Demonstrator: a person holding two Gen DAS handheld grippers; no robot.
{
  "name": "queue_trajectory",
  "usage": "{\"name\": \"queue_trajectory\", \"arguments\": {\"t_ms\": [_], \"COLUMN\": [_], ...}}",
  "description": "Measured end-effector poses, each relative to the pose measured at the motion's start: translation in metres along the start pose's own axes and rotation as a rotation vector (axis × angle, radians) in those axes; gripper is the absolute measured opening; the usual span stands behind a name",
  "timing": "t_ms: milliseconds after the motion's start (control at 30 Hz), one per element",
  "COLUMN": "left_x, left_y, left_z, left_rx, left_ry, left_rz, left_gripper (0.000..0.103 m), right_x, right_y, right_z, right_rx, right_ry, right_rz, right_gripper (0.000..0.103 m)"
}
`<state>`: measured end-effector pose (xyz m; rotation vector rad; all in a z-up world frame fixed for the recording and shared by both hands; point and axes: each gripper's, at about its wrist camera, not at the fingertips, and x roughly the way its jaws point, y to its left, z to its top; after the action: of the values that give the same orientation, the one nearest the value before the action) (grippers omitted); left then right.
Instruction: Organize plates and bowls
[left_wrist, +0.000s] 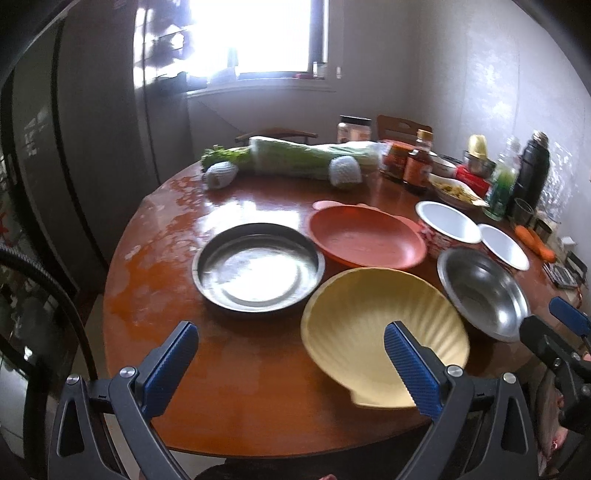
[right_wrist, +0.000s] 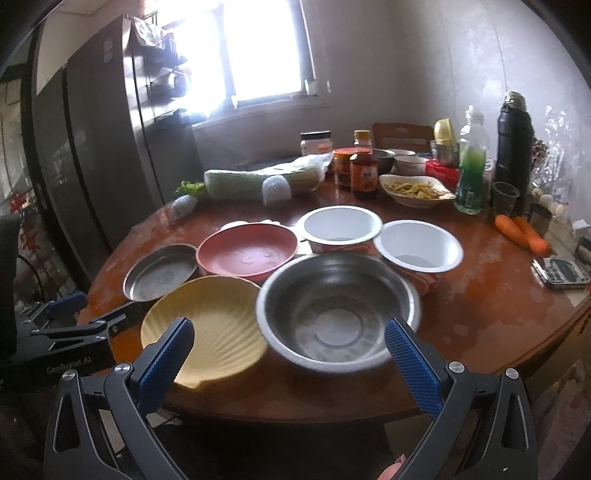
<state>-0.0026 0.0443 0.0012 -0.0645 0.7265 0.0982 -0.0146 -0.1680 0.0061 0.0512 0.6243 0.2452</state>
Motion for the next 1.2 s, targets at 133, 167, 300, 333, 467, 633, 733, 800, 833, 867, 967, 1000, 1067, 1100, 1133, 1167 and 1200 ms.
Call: {"name": "queue_trajectory", "arguments": {"t_ms": [133, 167, 300, 333, 467, 633, 733, 800, 833, 867, 967, 1000, 1067, 1100, 1133, 1167, 1200], "left_x": [0.005, 0.007, 0.011, 0.012, 0.018, 0.029, 0.039, 0.046, 0.048, 0.05, 0.052, 0.051, 0.049, 0.048, 0.049, 0.049, 0.049], "left_y": [0.024, 0.029, 0.046, 0.05, 0.059, 0.062, 0.065, 0.067, 0.067, 0.067, 0.062, 0.058, 0.052, 0.047, 0.043, 0.039, 0.035], "left_z": [0.003, 0.004, 0.005, 0.006, 0.009, 0.021, 0.024, 0.023, 0.022, 0.021, 0.015, 0.012, 0.008, 0.005, 0.004, 0.003, 0.001], "left_rx": [-0.041, -0.05, -0.072, -0.079, -0.08, -0.067, -0.075, -0.071, -0.071, -0.071, -0.056, -0.046, -0.033, -0.025, -0.017, -0.01, -0.003], "left_ry": [0.011, 0.013, 0.016, 0.021, 0.034, 0.049, 0.071, 0.087, 0.093, 0.1, 0.125, 0.131, 0.143, 0.152, 0.16, 0.167, 0.172], "left_rz": [0.035, 0.042, 0.064, 0.065, 0.066, 0.049, 0.045, 0.05, 0.053, 0.05, 0.024, 0.011, -0.017, -0.043, -0.059, -0.07, -0.079], "left_gripper": [0.101, 0.101, 0.101, 0.101, 0.101, 0.101, 0.101, 0.101, 0.101, 0.101, 0.101, 0.101, 0.1, 0.098, 0.098, 0.097, 0.097], "right_x": [0.009, 0.012, 0.025, 0.029, 0.04, 0.059, 0.069, 0.074, 0.076, 0.078, 0.083, 0.084, 0.085, 0.081, 0.076, 0.072, 0.065], "right_y": [0.014, 0.019, 0.04, 0.046, 0.059, 0.064, 0.064, 0.066, 0.068, 0.07, 0.077, 0.078, 0.077, 0.075, 0.071, 0.068, 0.063], "right_z": [0.009, 0.011, 0.021, 0.023, 0.031, 0.05, 0.055, 0.054, 0.052, 0.051, 0.041, 0.038, 0.032, 0.028, 0.023, 0.021, 0.016], "right_rx": [-0.028, -0.039, -0.081, -0.089, -0.116, -0.14, -0.143, -0.149, -0.154, -0.161, -0.185, -0.187, -0.181, -0.167, -0.152, -0.142, -0.122], "right_ry": [0.009, 0.01, 0.026, 0.032, 0.043, 0.057, 0.088, 0.109, 0.119, 0.127, 0.157, 0.168, 0.189, 0.191, 0.185, 0.181, 0.182], "right_rz": [0.032, 0.042, 0.094, 0.111, 0.138, 0.124, 0.119, 0.137, 0.144, 0.151, 0.171, 0.174, 0.177, 0.172, 0.161, 0.153, 0.142], "right_gripper": [0.103, 0.103, 0.103, 0.103, 0.103, 0.103, 0.103, 0.103, 0.103, 0.103, 0.103, 0.103, 0.103, 0.103, 0.103, 0.103, 0.103]}}
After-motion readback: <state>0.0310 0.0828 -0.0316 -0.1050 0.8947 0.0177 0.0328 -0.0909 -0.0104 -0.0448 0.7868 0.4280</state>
